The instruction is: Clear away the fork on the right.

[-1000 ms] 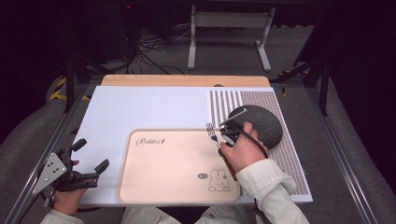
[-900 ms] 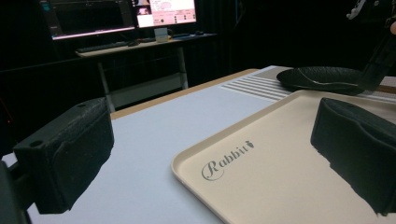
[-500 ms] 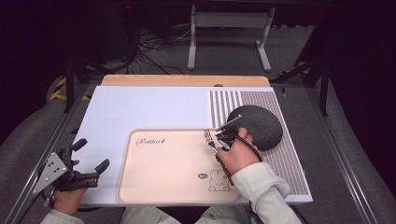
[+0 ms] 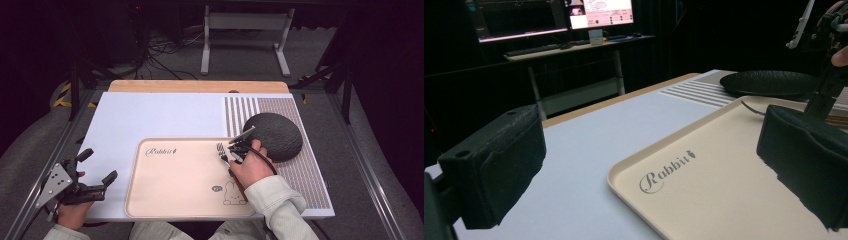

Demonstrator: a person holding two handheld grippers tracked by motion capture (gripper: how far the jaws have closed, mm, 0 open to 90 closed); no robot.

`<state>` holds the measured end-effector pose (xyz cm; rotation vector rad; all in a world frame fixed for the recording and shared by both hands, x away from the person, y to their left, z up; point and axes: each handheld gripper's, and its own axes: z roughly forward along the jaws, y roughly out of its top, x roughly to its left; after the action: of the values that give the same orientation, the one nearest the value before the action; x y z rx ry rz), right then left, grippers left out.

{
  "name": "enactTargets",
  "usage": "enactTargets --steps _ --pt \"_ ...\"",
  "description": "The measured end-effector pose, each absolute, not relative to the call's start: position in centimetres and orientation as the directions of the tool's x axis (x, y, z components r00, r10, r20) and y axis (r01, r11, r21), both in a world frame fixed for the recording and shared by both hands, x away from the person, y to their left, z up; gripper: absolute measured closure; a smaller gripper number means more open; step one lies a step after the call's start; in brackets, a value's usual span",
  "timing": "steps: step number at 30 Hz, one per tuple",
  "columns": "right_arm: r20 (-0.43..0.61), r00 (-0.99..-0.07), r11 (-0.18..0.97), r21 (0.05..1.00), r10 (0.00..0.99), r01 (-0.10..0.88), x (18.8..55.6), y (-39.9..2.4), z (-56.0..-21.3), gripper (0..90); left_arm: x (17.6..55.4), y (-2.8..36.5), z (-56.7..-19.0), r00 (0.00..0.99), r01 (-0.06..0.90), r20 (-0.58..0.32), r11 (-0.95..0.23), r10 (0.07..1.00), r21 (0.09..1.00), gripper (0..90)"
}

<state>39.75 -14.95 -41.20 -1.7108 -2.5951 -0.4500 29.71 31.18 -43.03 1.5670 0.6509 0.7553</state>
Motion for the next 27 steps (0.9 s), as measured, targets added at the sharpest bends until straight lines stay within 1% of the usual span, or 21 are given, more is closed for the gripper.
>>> enactTargets --steps 15,17,20,23,27 --pt "0.149 -0.407 0.37 0.227 0.901 0.901 39.9 -14.8 -41.7 77.7 29.7 31.2 -43.1 0.631 -0.008 0.105 -0.129 0.769 0.992 0.0" --pt "0.157 -0.412 0.37 0.242 0.897 0.897 39.9 -14.8 -41.7 70.4 29.7 31.2 -43.1 0.631 -0.009 0.104 -0.126 0.769 0.992 0.1" --pt "0.146 -0.419 0.371 0.271 0.896 0.888 39.8 -14.8 -41.2 61.9 29.7 31.2 -43.0 0.631 -0.009 0.107 -0.13 0.768 0.991 0.0" --pt "0.139 -0.436 0.383 0.293 0.889 0.876 39.8 -14.7 -40.6 58.4 29.7 31.2 -43.1 0.631 -0.009 0.104 -0.127 0.769 0.992 0.1" --pt "0.127 -0.467 0.408 0.326 0.875 0.853 39.8 -14.7 -40.0 48.6 29.7 31.2 -43.0 0.63 -0.009 0.103 -0.125 0.769 0.992 0.1"
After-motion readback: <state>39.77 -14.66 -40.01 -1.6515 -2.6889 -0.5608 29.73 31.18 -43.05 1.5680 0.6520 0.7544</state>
